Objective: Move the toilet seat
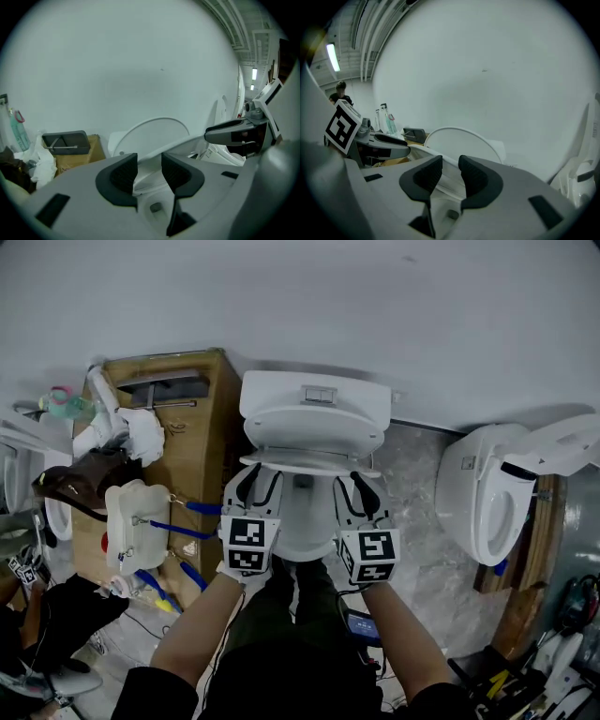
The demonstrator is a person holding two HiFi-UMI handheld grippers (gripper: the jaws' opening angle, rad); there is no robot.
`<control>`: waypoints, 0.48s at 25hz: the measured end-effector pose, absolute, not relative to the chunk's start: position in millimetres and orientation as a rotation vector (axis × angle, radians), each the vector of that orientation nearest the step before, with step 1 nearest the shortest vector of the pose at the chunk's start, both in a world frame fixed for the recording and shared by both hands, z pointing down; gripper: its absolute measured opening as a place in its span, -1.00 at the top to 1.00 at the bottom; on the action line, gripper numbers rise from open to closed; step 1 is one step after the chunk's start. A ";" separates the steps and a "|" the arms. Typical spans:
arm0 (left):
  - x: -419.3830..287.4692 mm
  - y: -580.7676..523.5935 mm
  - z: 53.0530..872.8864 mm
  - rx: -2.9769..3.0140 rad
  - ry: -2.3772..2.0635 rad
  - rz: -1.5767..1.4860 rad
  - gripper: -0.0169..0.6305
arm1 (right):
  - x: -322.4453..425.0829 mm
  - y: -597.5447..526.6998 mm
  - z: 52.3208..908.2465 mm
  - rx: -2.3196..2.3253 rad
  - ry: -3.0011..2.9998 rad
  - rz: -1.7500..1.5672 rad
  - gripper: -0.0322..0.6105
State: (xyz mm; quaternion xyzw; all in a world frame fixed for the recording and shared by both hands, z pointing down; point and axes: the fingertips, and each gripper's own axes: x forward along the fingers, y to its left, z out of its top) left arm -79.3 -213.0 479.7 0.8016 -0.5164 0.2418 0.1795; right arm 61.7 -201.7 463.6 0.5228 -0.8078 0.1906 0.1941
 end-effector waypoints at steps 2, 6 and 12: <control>-78.2 -220.6 478.9 2.251 -1.477 0.686 0.43 | 62.6 -208.8 463.3 1.455 -2.274 0.545 0.46; -78.4 -235.3 477.0 2.214 -1.509 0.664 0.43 | 64.2 -224.8 460.7 1.438 -2.285 0.554 0.47; -76.2 -263.5 474.6 2.197 -1.551 0.650 0.43 | 67.2 -251.9 457.9 1.427 -2.293 0.530 0.51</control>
